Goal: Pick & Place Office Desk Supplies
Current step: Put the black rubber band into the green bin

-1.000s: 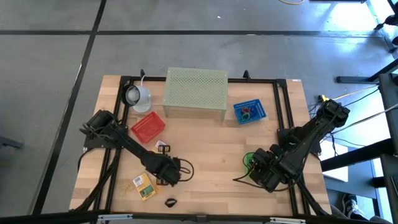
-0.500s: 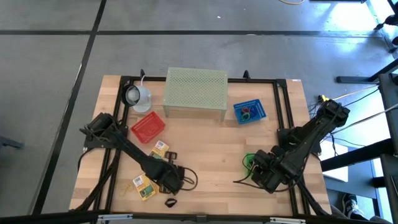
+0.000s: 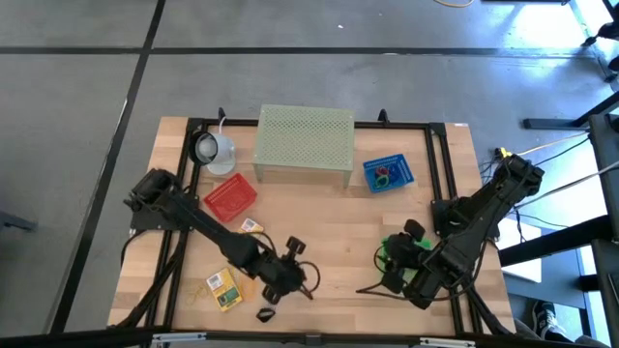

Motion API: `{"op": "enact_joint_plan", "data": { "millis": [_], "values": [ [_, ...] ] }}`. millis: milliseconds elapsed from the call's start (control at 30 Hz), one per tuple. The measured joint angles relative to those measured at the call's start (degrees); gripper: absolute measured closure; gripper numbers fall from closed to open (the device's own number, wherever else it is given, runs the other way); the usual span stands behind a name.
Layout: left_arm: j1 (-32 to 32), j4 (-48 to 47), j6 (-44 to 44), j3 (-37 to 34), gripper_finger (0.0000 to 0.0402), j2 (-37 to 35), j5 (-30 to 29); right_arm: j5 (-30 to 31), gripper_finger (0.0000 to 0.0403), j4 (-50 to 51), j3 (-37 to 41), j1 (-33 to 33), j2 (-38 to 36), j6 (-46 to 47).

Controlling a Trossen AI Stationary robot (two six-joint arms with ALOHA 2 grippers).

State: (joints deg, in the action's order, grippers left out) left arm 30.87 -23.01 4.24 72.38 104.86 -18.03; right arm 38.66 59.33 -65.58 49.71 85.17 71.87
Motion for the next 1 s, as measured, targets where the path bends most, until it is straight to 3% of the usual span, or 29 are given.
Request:
{"op": "enact_joint_plan", "data": {
  "millis": [133, 267, 467, 633, 800, 1000],
  "values": [
    [-1.4, 2.9, 3.5, -2.9, 0.0399, -4.0, 0.0, 5.7, 0.0209, -3.4, 0.0, 0.0, 0.0, -4.2],
    [-2.6, 12.0, 4.7, -10.2, 0.0399, -10.3, 0.2, 9.9, 0.0209, -5.2, 0.0, -0.2, 0.0, -6.7],
    [-3.3, 37.7, 4.0, -25.8, 0.0399, -18.3, -0.8, 21.4, 0.0209, -7.1, 0.0, -1.2, 0.0, -7.4],
    [-3.2, 60.1, 4.0, -34.4, 0.0398, -19.6, -5.2, 30.2, 0.0209, -10.1, 0.0, -3.4, 0.0, -7.4],
    [-3.1, 69.4, 1.7, -37.1, 0.0398, -19.6, -10.4, 31.1, 0.0209, -12.5, 0.0, -6.3, 0.0, -8.1],
    [-2.6, 73.1, 2.5, -37.1, 0.0398, -19.6, -10.7, 28.8, 0.0209, -12.7, 0.0, -7.7, 0.0, -8.3]
  ]
}}
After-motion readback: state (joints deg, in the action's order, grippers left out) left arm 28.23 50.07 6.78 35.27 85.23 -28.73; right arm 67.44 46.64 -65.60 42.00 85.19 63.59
